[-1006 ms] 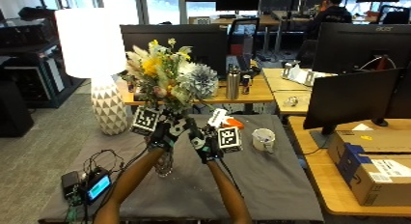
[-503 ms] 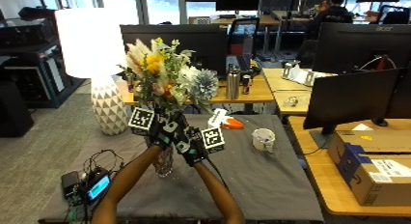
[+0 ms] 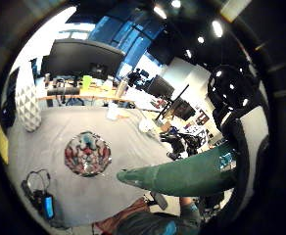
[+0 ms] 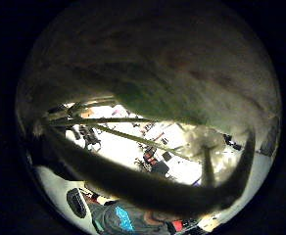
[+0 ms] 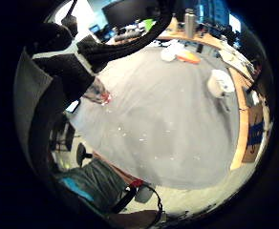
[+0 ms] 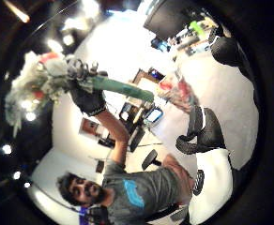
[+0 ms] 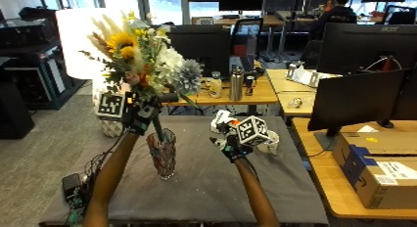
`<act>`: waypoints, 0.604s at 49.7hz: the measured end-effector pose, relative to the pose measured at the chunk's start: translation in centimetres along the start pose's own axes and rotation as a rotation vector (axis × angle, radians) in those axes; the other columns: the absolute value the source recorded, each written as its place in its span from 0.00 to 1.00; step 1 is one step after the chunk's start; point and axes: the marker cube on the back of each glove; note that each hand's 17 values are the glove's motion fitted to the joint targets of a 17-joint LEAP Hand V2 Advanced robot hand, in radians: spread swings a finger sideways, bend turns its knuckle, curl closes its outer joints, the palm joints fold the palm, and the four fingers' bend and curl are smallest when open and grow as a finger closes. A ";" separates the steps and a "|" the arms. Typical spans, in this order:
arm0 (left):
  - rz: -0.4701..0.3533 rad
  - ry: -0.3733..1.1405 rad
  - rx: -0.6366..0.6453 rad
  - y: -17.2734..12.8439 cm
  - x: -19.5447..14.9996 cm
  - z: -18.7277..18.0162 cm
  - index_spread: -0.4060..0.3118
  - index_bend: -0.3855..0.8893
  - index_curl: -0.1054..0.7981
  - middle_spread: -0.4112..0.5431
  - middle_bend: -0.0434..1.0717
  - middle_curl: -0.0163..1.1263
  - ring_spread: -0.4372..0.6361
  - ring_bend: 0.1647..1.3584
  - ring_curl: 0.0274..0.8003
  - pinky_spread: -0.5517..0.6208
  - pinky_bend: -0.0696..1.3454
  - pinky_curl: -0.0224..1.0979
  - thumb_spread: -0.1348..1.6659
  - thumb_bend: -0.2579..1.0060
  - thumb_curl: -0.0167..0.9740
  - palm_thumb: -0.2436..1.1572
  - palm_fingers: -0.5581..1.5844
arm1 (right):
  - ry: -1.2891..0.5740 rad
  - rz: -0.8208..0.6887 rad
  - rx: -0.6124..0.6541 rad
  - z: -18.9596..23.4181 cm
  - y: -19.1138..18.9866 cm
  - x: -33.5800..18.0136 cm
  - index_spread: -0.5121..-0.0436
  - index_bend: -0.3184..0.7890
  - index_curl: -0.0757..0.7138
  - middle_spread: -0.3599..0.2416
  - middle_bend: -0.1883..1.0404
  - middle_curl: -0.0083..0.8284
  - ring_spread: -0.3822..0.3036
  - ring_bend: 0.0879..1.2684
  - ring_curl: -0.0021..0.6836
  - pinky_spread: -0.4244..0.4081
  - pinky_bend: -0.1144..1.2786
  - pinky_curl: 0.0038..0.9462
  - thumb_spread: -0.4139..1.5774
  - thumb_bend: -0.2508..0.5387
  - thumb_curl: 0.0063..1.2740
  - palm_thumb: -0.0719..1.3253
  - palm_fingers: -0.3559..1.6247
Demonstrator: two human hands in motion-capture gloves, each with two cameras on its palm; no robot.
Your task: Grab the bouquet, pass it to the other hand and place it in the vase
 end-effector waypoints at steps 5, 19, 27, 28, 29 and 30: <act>-0.013 0.013 0.076 -1.3 -1.2 -3.4 0.18 0.44 0.51 0.06 0.53 0.53 0.08 0.53 0.56 0.12 0.45 0.41 0.85 0.20 0.29 0.62 0.86 | 0.069 0.058 0.100 -4.3 0.5 1.7 0.52 0.42 0.63 0.45 0.42 0.55 0.52 0.30 0.54 0.73 0.49 0.42 0.65 0.29 0.51 0.77 0.56; -0.099 0.137 0.092 -3.8 -10.0 -6.0 0.17 0.43 0.56 0.05 0.54 0.55 0.08 0.54 0.57 0.12 0.45 0.41 0.86 0.20 0.27 0.62 0.85 | 0.077 0.174 0.238 -9.9 1.3 5.1 0.52 0.42 0.60 0.49 0.36 0.53 0.61 0.21 0.50 0.85 0.45 0.39 0.69 0.29 0.49 0.76 0.57; -0.195 0.149 0.026 -3.6 -14.4 -4.3 0.17 0.43 0.58 0.05 0.54 0.56 0.08 0.54 0.57 0.13 0.42 0.41 0.86 0.20 0.26 0.62 0.84 | 0.073 0.195 0.244 -10.3 1.5 5.9 0.52 0.42 0.59 0.50 0.33 0.52 0.64 0.17 0.50 0.87 0.43 0.38 0.70 0.29 0.47 0.75 0.57; -0.204 0.152 0.017 -3.6 -14.7 -4.1 0.18 0.42 0.58 0.05 0.54 0.56 0.08 0.53 0.57 0.13 0.42 0.41 0.86 0.20 0.26 0.62 0.83 | 0.074 0.198 0.242 -10.2 1.5 6.0 0.52 0.42 0.58 0.50 0.33 0.52 0.64 0.17 0.50 0.87 0.43 0.38 0.70 0.29 0.47 0.75 0.57; -0.208 0.156 0.008 -3.5 -14.9 -3.8 0.18 0.42 0.58 0.06 0.54 0.56 0.08 0.53 0.57 0.14 0.42 0.41 0.86 0.20 0.26 0.62 0.83 | 0.077 0.200 0.240 -10.2 1.5 6.1 0.52 0.42 0.58 0.50 0.33 0.52 0.64 0.17 0.50 0.87 0.42 0.38 0.70 0.29 0.47 0.75 0.57; -0.210 0.161 -0.001 -3.5 -15.2 -3.6 0.19 0.42 0.58 0.06 0.54 0.56 0.09 0.53 0.57 0.14 0.41 0.41 0.86 0.20 0.26 0.62 0.83 | 0.079 0.203 0.239 -10.2 1.5 6.2 0.52 0.42 0.58 0.50 0.32 0.52 0.64 0.17 0.51 0.88 0.42 0.38 0.70 0.29 0.47 0.75 0.57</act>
